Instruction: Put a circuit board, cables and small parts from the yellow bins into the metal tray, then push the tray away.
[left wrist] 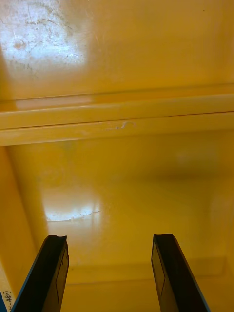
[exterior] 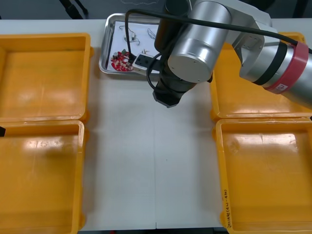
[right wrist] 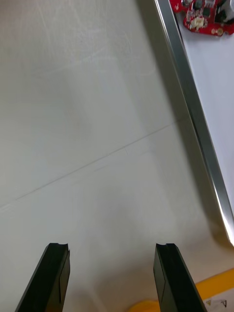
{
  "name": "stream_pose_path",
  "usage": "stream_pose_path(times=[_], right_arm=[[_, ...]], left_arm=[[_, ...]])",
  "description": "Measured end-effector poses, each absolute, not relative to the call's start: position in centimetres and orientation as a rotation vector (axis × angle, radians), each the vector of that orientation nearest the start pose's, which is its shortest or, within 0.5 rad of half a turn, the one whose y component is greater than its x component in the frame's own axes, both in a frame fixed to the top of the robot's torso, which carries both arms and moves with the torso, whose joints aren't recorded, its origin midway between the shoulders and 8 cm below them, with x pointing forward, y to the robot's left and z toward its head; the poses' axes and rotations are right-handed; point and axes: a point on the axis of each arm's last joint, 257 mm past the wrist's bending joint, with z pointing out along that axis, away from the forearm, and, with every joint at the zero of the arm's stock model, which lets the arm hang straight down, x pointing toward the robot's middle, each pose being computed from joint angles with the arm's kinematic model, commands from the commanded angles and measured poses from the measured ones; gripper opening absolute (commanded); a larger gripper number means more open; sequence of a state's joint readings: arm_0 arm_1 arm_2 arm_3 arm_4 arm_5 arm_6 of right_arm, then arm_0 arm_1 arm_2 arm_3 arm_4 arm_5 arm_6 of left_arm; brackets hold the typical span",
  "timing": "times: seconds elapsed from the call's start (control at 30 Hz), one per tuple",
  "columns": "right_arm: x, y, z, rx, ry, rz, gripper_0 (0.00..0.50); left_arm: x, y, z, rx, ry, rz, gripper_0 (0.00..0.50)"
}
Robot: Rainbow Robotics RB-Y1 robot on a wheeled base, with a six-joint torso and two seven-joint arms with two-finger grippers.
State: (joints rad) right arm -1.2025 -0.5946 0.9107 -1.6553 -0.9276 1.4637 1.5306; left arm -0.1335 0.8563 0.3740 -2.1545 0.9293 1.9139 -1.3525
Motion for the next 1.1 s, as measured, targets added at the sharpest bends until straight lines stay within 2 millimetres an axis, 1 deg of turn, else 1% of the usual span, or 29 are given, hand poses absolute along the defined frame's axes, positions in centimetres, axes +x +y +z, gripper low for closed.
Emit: stream_pose_path(times=[0.13,0.33,0.47,0.57,0.73,0.93,1.1], right_arm=[[48.5,-3.9,-15.4,-1.422,2.234,-0.174,0.500],[46.7,-7.6,-15.4,-1.231,2.391,-0.123,0.500],[45.7,-10.9,-15.0,-1.158,2.453,-0.131,0.500],[45.1,-13.4,-14.8,-1.052,2.512,-0.130,0.500],[44.8,-17.1,-14.5,-0.927,2.570,-0.125,0.500],[44.2,-21.6,-14.5,-0.767,2.626,-0.098,0.500],[43.4,-25.1,-14.9,-0.656,2.675,-0.089,0.500]], left_arm=[[36.2,39.9,-15.5,0.048,2.706,0.047,0.500],[36.2,39.9,-15.5,0.048,2.706,0.047,0.500],[36.2,39.9,-15.5,0.048,2.706,0.047,0.500],[36.2,39.9,-15.5,0.048,2.706,0.047,0.500],[36.2,39.9,-15.5,0.048,2.706,0.047,0.500],[36.2,39.9,-15.5,0.048,2.706,0.047,0.500],[36.2,39.9,-15.5,0.047,2.707,0.047,0.500]])
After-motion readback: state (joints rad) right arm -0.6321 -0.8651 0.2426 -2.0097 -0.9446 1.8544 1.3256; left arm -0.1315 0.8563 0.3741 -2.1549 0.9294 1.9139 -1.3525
